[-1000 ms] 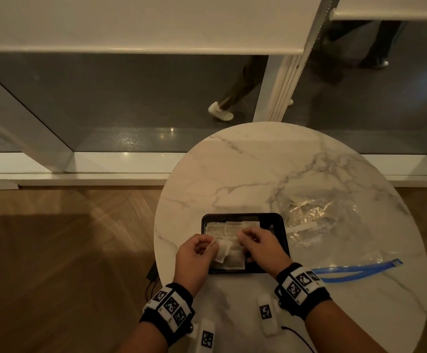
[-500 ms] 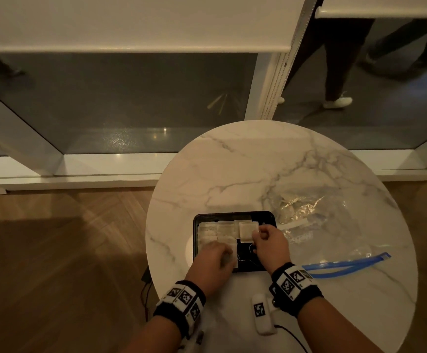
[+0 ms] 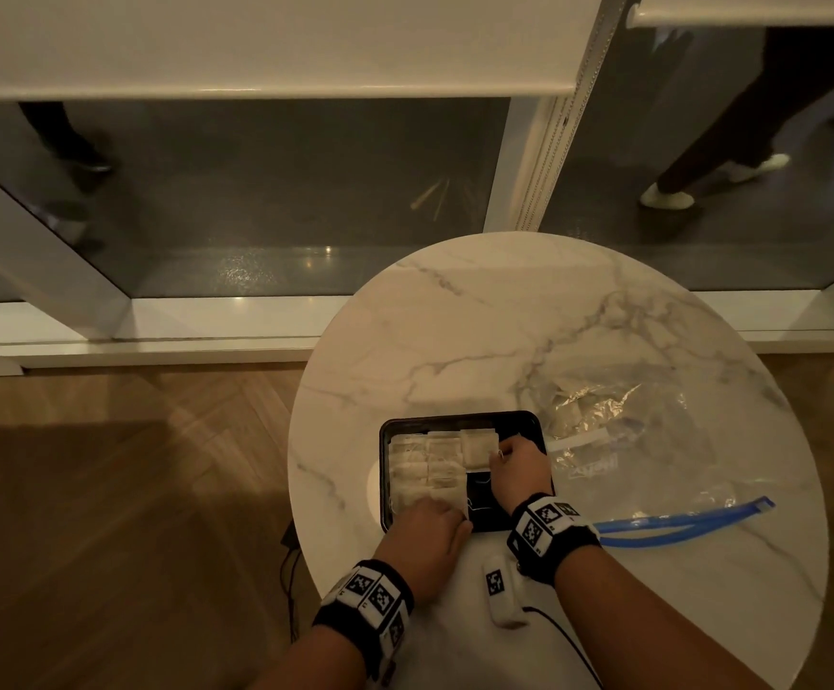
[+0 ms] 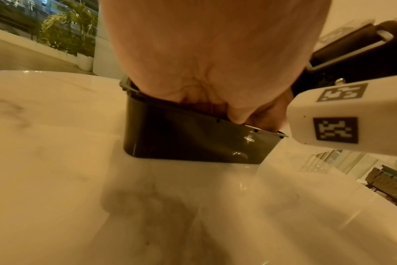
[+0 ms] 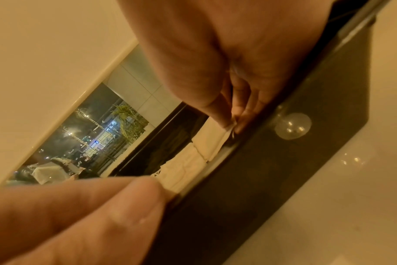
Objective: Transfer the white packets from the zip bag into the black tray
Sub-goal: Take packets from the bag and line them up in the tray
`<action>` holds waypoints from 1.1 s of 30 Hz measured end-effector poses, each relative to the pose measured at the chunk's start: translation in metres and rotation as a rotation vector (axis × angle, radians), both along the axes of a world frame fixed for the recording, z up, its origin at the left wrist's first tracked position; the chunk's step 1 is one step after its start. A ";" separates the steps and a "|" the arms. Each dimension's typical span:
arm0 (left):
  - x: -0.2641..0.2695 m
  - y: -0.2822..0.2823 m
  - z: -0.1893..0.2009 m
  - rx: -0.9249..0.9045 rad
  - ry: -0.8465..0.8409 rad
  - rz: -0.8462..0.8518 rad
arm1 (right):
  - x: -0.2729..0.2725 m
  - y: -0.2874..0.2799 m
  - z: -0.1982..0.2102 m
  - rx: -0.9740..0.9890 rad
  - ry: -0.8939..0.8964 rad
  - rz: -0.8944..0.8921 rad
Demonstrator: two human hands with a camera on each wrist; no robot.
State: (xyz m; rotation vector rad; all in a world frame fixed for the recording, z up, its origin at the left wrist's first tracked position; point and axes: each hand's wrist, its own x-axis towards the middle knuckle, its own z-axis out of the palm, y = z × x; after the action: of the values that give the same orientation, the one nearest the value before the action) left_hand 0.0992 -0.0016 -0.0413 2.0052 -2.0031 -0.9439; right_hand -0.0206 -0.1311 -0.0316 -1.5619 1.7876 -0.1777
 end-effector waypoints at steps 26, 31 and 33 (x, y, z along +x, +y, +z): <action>-0.010 -0.002 0.026 -0.150 0.031 0.045 | -0.040 0.021 0.054 -0.008 -0.449 0.049; -0.042 -0.019 0.047 -0.279 0.076 -0.052 | -0.100 0.034 0.080 -0.016 -0.624 -0.097; -0.062 -0.027 0.054 -0.287 0.003 -0.142 | -0.128 0.038 0.079 -0.030 -0.601 -0.100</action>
State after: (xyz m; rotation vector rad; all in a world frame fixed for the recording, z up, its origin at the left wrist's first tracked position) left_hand 0.0368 -0.0284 0.0126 1.7286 -2.1607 -0.6372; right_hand -0.1486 -0.0930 0.0476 -1.2598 1.3833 -0.6511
